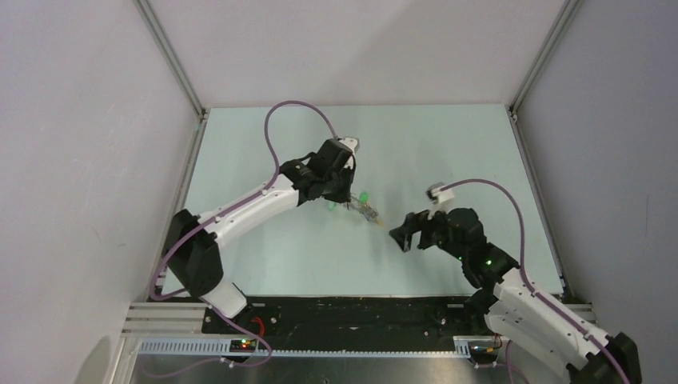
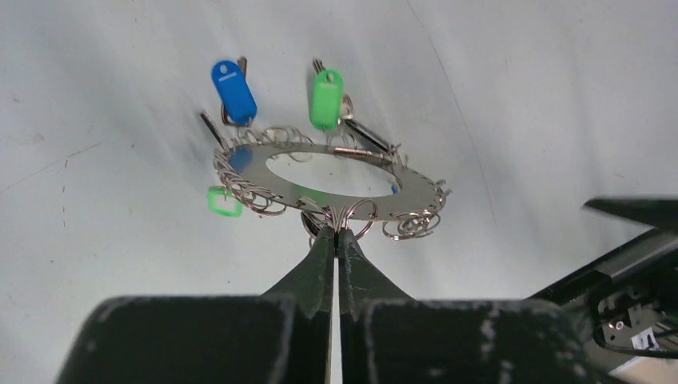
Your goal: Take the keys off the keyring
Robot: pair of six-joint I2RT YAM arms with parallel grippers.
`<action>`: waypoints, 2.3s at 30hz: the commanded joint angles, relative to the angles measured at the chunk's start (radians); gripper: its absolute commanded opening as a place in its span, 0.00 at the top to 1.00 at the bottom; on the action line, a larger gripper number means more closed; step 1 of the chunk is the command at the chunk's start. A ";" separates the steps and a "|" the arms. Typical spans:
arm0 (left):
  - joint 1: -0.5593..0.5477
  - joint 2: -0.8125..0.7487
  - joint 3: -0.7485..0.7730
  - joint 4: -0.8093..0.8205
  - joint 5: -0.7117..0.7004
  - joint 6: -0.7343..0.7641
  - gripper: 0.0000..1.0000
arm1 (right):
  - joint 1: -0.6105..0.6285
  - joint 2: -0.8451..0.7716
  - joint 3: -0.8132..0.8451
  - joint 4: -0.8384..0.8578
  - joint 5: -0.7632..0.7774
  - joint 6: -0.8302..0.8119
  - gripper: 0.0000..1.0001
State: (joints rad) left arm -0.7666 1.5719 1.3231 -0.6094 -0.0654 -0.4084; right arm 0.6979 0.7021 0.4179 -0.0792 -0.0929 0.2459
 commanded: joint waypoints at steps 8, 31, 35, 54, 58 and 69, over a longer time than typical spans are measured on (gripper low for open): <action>-0.003 -0.192 -0.070 0.025 0.029 0.038 1.00 | 0.323 0.227 0.080 0.384 0.246 -0.538 0.01; -0.004 -0.371 -0.070 -0.029 0.142 0.042 1.00 | 0.304 0.488 0.174 0.601 0.200 -0.704 0.59; -0.004 -0.384 -0.057 -0.033 0.168 0.043 1.00 | 0.309 0.515 0.194 0.632 0.194 -0.721 0.59; 0.024 -0.463 -0.043 -0.046 0.144 0.033 0.78 | 0.313 0.489 0.246 0.488 0.211 -0.824 1.00; 0.057 -0.554 -0.065 -0.043 0.114 0.038 0.50 | 0.308 0.410 0.246 0.428 0.259 -0.955 1.00; 0.072 -0.714 -0.240 0.083 0.126 0.106 0.32 | 0.239 0.189 0.348 0.309 0.173 -1.119 1.00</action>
State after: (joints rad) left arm -0.6979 0.8650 1.1713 -0.6212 0.0299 -0.3431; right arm 0.9524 0.9710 0.6514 0.2287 0.1379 -0.7933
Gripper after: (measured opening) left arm 0.672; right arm 0.146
